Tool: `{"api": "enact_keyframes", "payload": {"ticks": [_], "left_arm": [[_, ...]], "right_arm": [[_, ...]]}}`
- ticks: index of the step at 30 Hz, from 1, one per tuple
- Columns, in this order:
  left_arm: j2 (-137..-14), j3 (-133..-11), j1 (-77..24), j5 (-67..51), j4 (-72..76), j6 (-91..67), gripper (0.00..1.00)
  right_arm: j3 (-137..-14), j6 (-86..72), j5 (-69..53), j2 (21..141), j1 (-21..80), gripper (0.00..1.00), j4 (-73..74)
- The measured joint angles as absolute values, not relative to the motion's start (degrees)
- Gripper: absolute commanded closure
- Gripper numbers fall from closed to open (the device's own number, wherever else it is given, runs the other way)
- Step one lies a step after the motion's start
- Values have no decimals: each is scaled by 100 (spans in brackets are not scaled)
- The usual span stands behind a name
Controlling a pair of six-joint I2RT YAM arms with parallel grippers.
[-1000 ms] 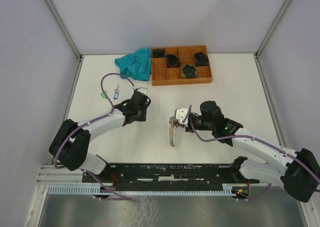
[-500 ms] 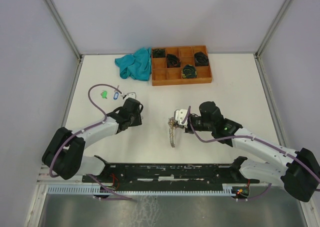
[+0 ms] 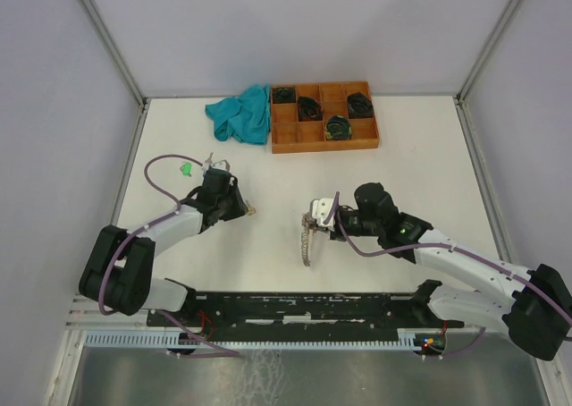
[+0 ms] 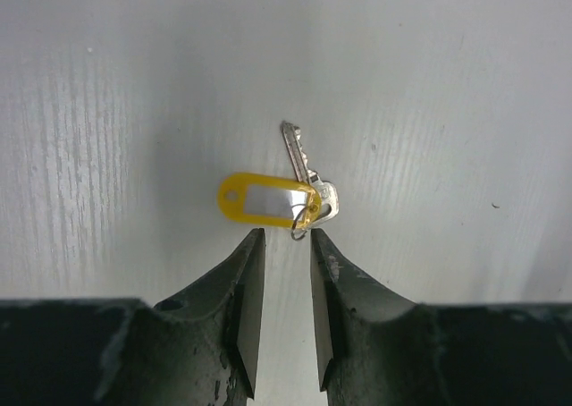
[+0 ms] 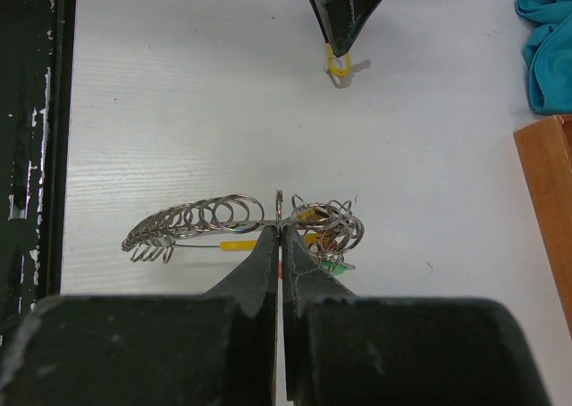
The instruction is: Put the keys on the keyring
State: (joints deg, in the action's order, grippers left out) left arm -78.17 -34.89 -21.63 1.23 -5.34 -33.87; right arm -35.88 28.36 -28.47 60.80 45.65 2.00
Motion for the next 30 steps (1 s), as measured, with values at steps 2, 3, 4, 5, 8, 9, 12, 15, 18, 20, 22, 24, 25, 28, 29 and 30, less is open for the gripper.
{"api": "enact_keyframes", "payload": {"ticks": [2, 3, 4, 5, 8, 9, 12, 15, 18, 20, 22, 24, 25, 28, 29, 30], "left_arm": [[-7922, -3500, -2097, 60, -537, -3385, 67], [-7990, -3509, -2060, -8, -541, -3382, 67], [-8049, -3520, -2034, -62, -543, -3382, 67], [-8112, -3531, -2018, -121, -543, -3382, 67], [-8246, -3568, -1984, -272, -541, -3378, 68], [-8272, -3588, -1979, -318, -541, -3376, 69], [-8298, -3629, -1973, -379, -541, -3334, 70], [-8311, -3671, -1959, -436, -541, -3315, 72], [-8355, -3715, -1955, -482, -541, -3312, 72], [-8409, -3723, -1955, -504, -539, -3310, 73], [-8440, -3723, -1955, -515, -539, -3310, 74], [-8468, -3728, -1955, -543, -534, -3310, 75], [-8473, -3734, -1951, -567, -537, -3310, 75], [-8484, -3747, -1935, -631, -534, -3310, 78], [-8484, -3754, -1935, -642, -534, -3310, 78], [-8486, -3760, -1935, -657, -534, -3310, 79]], "right_arm": [[-3588, 2840, -2847, 6080, 4567, 99, 222], [-3588, 2842, -2845, 6080, 4574, 99, 224], [-3588, 2849, -2845, 6080, 4576, 99, 222], [-3588, 2853, -2845, 6080, 4576, 99, 222], [-3588, 2860, -2847, 6080, 4576, 99, 224], [-3588, 2864, -2847, 6080, 4576, 99, 224], [-3588, 2877, -2847, 6080, 4576, 99, 224], [-3588, 2877, -2847, 6080, 4576, 99, 224], [-3588, 2880, -2849, 6080, 4576, 99, 226], [-3588, 2880, -2849, 6080, 4576, 99, 226], [-3588, 2882, -2851, 6080, 4576, 99, 226], [-3588, 2882, -2851, 6080, 4576, 99, 226], [-3588, 2882, -2856, 6080, 4576, 99, 228], [-3588, 2882, -2862, 6082, 4576, 99, 228], [-3588, 2882, -2862, 6082, 4578, 99, 228], [-3588, 2882, -2862, 6082, 4578, 99, 231]]}}
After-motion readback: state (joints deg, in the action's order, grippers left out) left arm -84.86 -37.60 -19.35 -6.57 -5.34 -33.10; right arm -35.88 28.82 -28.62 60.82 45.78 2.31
